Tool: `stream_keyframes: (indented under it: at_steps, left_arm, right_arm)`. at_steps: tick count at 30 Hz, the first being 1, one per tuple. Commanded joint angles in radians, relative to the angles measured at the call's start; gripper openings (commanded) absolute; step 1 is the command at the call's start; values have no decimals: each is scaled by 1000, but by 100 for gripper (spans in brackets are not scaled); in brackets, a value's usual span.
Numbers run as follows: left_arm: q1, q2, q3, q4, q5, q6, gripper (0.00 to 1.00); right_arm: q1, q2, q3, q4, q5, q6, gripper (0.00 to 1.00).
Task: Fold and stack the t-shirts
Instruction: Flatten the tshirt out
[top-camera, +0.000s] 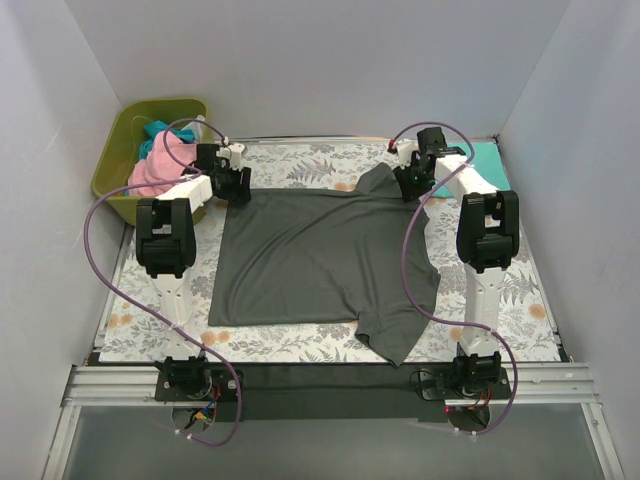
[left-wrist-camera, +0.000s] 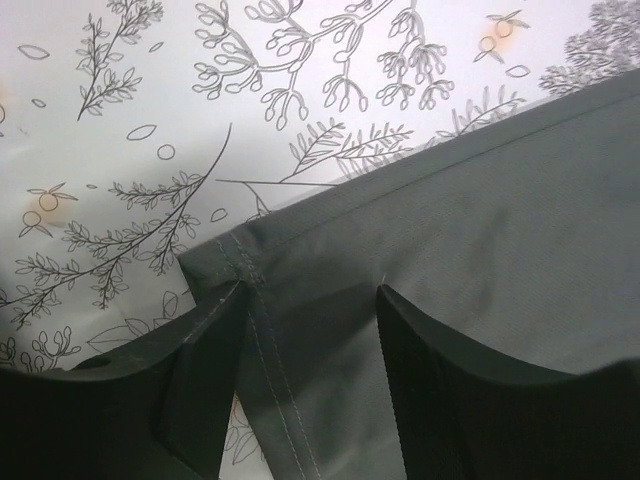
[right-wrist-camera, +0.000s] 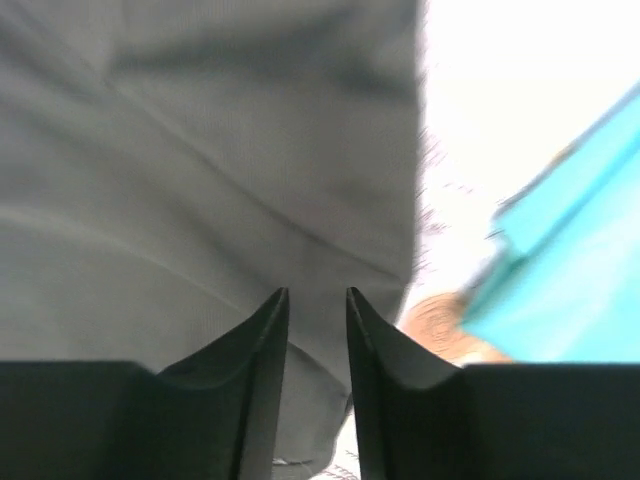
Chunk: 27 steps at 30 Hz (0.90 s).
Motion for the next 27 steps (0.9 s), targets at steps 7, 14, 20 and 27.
stream_keyframes:
  at_steps: [7,14,20,27]
  left_arm:
    - [6,-57,132,-36,35,-27,54]
    - [6,-19,157,-37,3,-24,58]
    - [6,13,166,-44,-22,-18,68]
    - [6,59,190,-53,-49,-10,69]
  right_arm:
    - [-11,80,303,10,-17,41,36]
    - [-22,146,321,22,-55,52,45]
    - [-31,195,323,30,-77,76,47]
    - [-31,236,324,39,-66,81,48]
